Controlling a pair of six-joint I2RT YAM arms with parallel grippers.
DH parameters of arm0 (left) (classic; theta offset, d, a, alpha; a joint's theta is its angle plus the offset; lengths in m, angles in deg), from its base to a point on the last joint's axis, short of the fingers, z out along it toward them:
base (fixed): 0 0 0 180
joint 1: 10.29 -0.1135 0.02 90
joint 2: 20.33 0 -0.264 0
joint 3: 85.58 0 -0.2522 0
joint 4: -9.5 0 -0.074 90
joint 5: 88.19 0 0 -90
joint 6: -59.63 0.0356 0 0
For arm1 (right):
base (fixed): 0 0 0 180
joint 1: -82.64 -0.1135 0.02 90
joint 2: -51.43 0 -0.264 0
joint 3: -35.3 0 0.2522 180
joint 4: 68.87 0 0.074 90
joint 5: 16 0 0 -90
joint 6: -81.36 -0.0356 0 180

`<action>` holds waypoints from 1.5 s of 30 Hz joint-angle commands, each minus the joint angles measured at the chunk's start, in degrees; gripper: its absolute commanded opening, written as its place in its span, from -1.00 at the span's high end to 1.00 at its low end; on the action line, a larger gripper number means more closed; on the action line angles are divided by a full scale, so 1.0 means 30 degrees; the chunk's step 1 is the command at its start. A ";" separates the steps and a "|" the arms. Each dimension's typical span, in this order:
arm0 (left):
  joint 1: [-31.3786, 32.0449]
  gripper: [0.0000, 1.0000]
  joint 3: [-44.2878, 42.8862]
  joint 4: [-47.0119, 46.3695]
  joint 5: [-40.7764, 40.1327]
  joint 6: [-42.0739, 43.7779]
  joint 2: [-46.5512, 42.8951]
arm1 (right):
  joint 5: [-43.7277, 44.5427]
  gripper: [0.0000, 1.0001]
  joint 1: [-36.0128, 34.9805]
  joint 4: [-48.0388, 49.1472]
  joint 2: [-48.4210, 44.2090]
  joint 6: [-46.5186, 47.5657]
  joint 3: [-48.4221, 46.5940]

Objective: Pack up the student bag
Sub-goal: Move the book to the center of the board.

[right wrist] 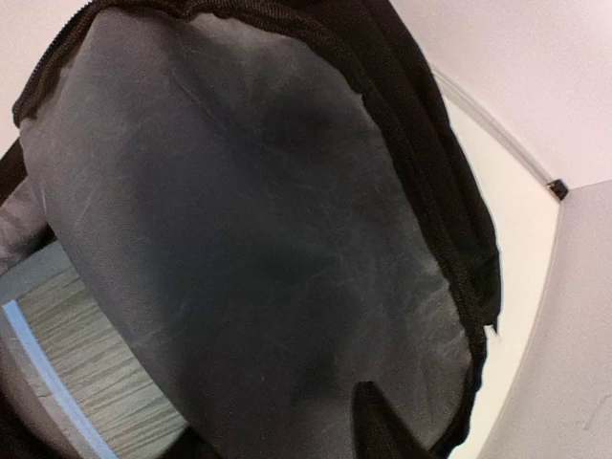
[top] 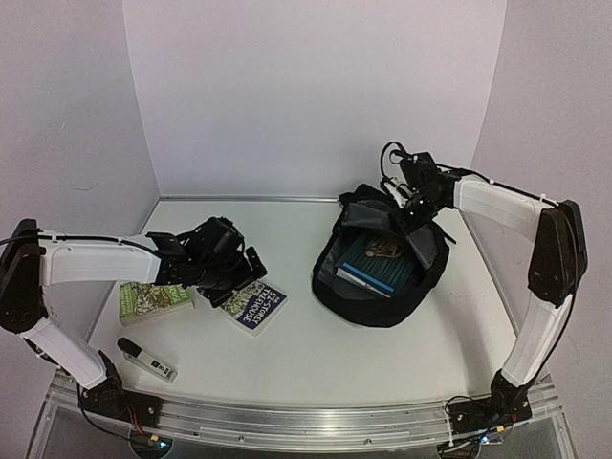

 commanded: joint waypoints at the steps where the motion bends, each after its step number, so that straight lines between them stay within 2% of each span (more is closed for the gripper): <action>1: 0.0088 -0.99 0.1677 0.2030 -0.1595 -0.2054 -0.2479 | -0.3097 -0.40 -0.0177 -0.1229 -0.1112 -0.0399 -0.0632; 3: 0.0016 -0.99 0.2360 0.2495 -0.2215 -0.2834 -0.3114 | -0.3808 -0.62 -0.0363 -0.1512 -0.1331 -0.0572 -0.0789; 7: -0.0833 -0.99 0.4062 0.2398 -0.2008 -0.3896 -0.3956 | -0.5373 -0.85 -0.1085 -0.1951 -0.1791 -0.1045 -0.1030; 11: -0.1594 -0.99 0.5661 0.1452 -0.2282 -0.4446 -0.4973 | -0.6356 -0.94 -0.2102 -0.2045 -0.2072 -0.1492 -0.1141; 15: -0.2745 -0.99 0.5503 0.2418 -0.3481 -0.4061 -0.5863 | -0.6590 -0.97 -0.2990 -0.2111 -0.1926 -0.1580 -0.1179; 20: -0.4585 -0.99 0.5450 0.1795 -0.2393 -0.2943 -0.6051 | -0.6472 -0.97 -0.3387 -0.2226 -0.1501 -0.1551 -0.1176; 25: -0.4690 -0.99 0.5509 0.0933 -0.1758 -0.2799 -0.4877 | -0.7087 -0.97 -0.3758 -0.2228 -0.1398 -0.1645 -0.1106; 30: -0.5374 -0.99 0.6347 0.1097 -0.2097 -0.3383 -0.5510 | -0.7642 -0.97 -0.4055 -0.2226 -0.1271 -0.1659 -0.0791; 35: -0.6920 -0.99 0.6460 0.2104 -0.2308 -0.3388 -0.6236 | -0.7571 -0.96 -0.4207 -0.2214 -0.0965 -0.1581 -0.0651; 40: -0.8243 -0.99 0.6177 0.3605 -0.3180 -0.3623 -0.7075 | -0.6208 -0.94 -0.4222 -0.2214 -0.0444 -0.1697 -0.0921; 45: -0.9902 -0.99 0.5907 0.5461 -0.3862 -0.3730 -0.7499 | -0.7159 -0.91 -0.4267 -0.2222 -0.0373 -0.1854 -0.1029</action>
